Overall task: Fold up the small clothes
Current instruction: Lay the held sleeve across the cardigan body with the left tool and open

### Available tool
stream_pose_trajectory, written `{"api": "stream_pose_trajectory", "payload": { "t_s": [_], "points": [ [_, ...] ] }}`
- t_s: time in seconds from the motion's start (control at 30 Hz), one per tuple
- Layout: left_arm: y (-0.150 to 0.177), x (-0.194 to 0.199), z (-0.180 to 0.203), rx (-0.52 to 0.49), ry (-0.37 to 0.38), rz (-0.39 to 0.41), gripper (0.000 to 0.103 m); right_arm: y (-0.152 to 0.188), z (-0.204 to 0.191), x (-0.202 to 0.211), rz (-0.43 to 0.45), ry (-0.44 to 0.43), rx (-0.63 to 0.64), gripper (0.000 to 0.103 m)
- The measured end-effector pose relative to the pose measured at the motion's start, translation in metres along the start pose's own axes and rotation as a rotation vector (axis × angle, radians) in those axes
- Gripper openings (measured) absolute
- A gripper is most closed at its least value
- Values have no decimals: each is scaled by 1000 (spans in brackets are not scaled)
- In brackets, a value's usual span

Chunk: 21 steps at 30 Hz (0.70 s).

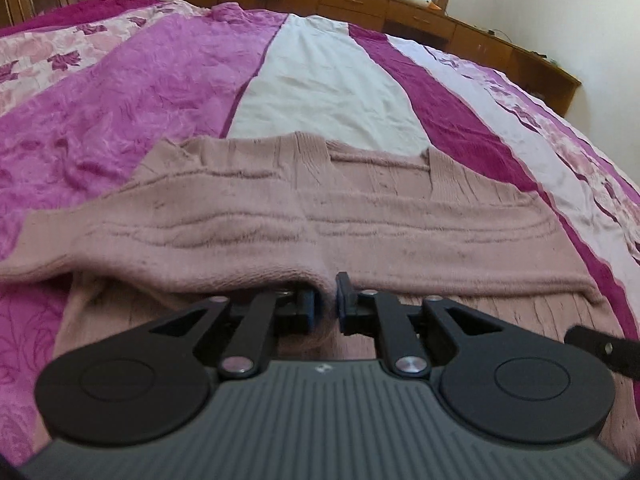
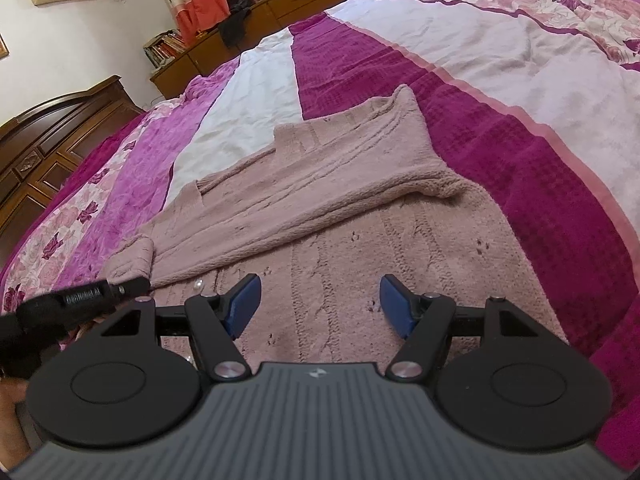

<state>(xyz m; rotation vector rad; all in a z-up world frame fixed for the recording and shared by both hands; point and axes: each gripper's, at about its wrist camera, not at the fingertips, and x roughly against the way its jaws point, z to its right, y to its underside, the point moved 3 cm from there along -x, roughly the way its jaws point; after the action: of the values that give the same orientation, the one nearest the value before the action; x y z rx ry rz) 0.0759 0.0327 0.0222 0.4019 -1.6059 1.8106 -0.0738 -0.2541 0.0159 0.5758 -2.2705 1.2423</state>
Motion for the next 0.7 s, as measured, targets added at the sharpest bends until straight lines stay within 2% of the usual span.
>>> {"api": "stream_pose_trajectory", "payload": {
  "t_s": [0.03, 0.2, 0.37, 0.5, 0.7],
  "points": [
    [1, 2, -1, -2, 6, -5, 23, 0, -1, 0, -1, -2, 3, 73],
    [6, 19, -2, -28, 14, -11, 31, -5, -14, -1, -5, -25, 38, 73],
    [11, 38, -15, -48, -41, -4, 32, -13, -39, -6, -15, -77, 103, 73],
    [15, 47, -35, -46, -110, -5, 32, -20, -63, -21, -65, -145, 119, 73],
    [22, 50, -67, 41, -151, -28, 32, -30, -115, -61, -146, -240, 154, 73]
  ]
}}
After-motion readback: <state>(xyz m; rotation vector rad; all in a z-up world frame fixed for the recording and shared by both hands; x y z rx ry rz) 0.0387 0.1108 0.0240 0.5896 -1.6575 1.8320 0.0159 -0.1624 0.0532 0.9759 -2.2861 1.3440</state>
